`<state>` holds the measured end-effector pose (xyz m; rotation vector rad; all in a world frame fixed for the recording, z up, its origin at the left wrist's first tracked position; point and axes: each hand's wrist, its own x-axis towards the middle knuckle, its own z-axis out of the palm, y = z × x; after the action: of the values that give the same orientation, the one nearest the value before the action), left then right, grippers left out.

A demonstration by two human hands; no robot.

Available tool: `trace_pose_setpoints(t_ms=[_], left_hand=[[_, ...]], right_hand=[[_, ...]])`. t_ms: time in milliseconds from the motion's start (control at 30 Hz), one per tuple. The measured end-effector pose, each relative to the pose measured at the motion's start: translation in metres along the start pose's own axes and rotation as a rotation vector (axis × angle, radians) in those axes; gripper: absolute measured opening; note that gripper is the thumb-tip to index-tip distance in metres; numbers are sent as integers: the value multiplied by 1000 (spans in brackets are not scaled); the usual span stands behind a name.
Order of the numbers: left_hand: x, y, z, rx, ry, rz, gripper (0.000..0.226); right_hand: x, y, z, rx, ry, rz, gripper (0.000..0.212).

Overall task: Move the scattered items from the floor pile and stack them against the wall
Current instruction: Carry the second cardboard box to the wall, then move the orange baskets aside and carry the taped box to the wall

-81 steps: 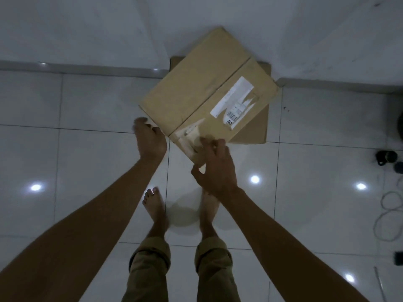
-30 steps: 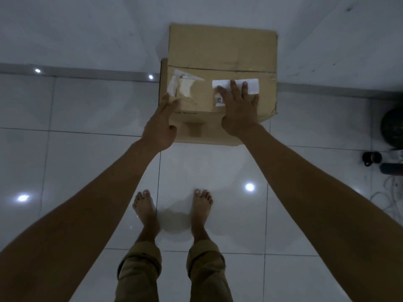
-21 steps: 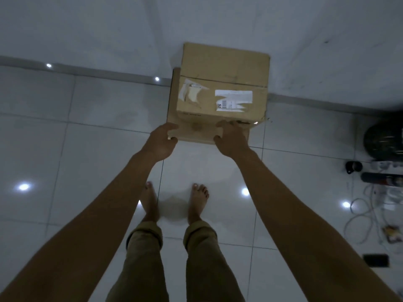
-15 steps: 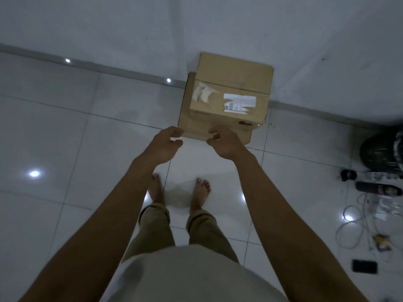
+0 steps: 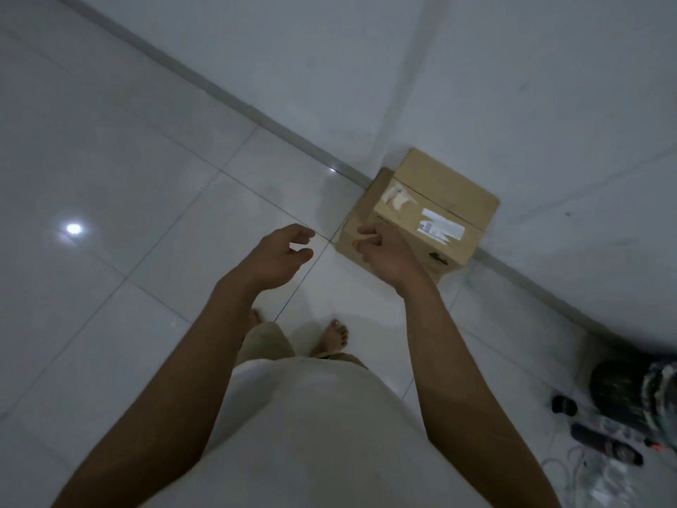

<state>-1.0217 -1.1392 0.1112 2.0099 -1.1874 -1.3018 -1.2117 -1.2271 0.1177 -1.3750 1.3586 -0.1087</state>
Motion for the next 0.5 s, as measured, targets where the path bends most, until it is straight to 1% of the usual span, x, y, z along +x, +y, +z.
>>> trace_pose_setpoints(t_ms=[133, 233, 300, 500], left_hand=[[-46, -28, -13, -48, 111, -57, 36], [-83, -58, -25, -62, 168, -110, 37], [-108, -77, -31, -108, 231, -156, 38], [-193, -131, -26, -272, 421, -225, 36]], right_hand=[[-16, -9, 39, -60, -123, -33, 33], [-30, -17, 69, -165, -267, -62, 37], [-39, -22, 86, -239, -329, -81, 38], [-77, -26, 145, -343, -360, -151, 35]])
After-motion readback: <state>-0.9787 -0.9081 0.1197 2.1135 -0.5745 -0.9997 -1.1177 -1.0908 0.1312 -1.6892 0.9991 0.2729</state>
